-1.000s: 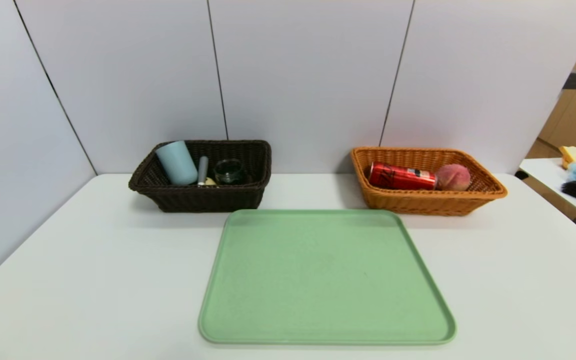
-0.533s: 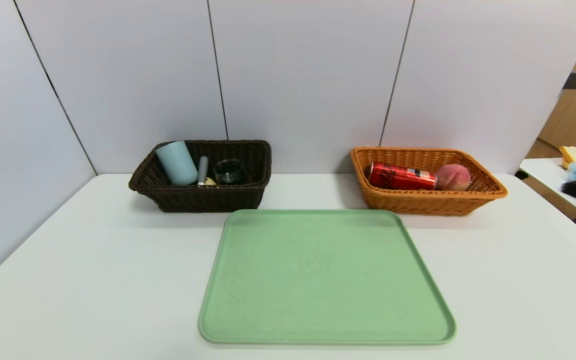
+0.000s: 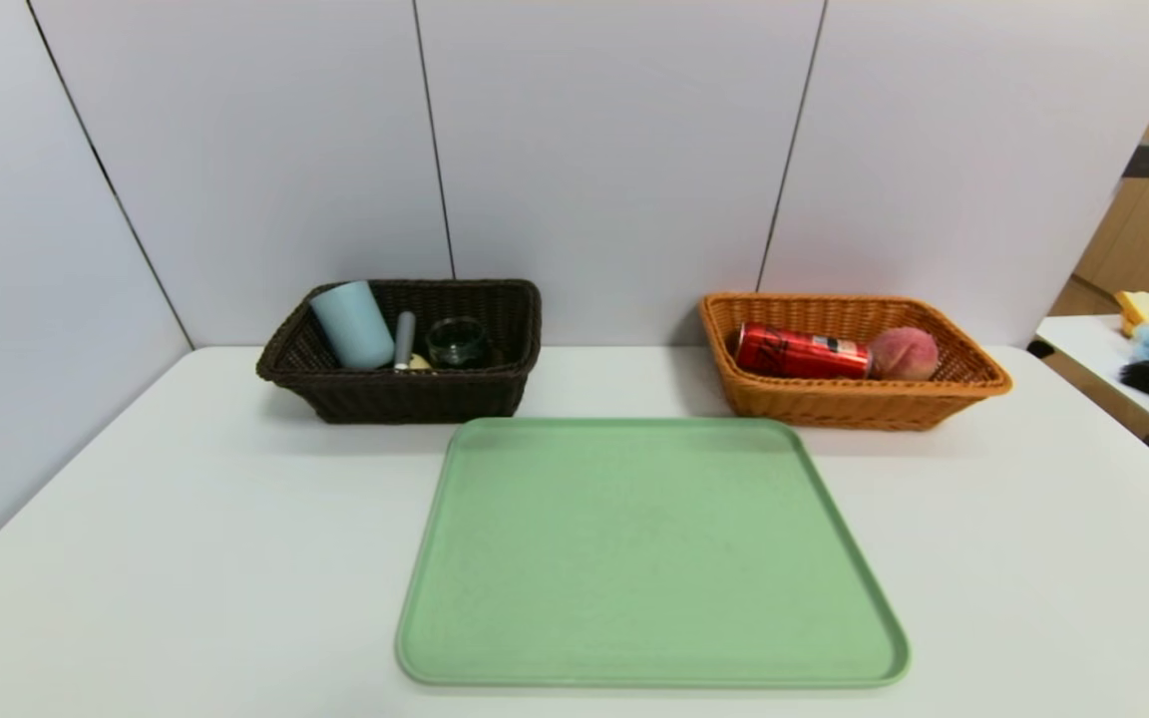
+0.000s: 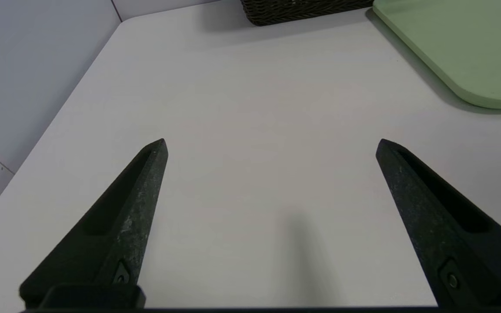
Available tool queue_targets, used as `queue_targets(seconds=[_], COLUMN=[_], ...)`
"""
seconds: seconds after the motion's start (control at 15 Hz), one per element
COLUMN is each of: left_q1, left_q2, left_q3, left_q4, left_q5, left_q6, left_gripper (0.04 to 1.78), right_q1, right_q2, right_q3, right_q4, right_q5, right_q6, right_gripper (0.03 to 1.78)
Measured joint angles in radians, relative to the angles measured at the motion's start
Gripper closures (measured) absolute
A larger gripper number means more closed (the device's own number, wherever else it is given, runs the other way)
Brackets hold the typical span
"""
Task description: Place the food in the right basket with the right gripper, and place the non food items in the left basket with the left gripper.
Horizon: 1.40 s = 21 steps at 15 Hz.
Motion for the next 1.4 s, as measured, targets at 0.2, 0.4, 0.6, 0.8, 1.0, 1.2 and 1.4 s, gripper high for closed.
queue_targets(seconds=[0.2,0.4,0.6,0.8,1.0,1.2,1.4], left_q1=[0.0,0.0,0.0,0.001,0.002,0.002,0.002], left_q2=[0.0,0.0,0.0,0.0,0.0,0.0,0.001], left_q3=[0.0,0.0,0.0,0.0,0.0,0.0,0.0], left_q4=[-0.001,-0.004,-0.004,-0.006,-0.006,-0.006,-0.006], left_q5=[0.013,0.023,0.029,0.028,0.028,0.027,0.028], left_q6=[-0.047,-0.097,-0.119,-0.121,-0.12,-0.121,-0.121], left_gripper=[0.13,0.13,0.13,0.13,0.13,0.13,0.13], right_q1=[0.0,0.0,0.0,0.001,0.002,0.002,0.002], right_q2=[0.0,0.0,0.0,0.0,0.0,0.0,0.0], right_q3=[-0.002,-0.013,-0.015,-0.015,-0.015,-0.018,-0.018], right_q4=[0.042,0.068,0.069,0.069,0.07,0.078,0.073], right_q5=[0.006,-0.038,-0.038,-0.038,-0.038,-0.038,-0.038], right_q6=[-0.048,0.121,0.127,0.127,0.127,0.126,0.126], right_gripper=[0.11,0.11,0.11,0.11,0.11,0.11,0.11])
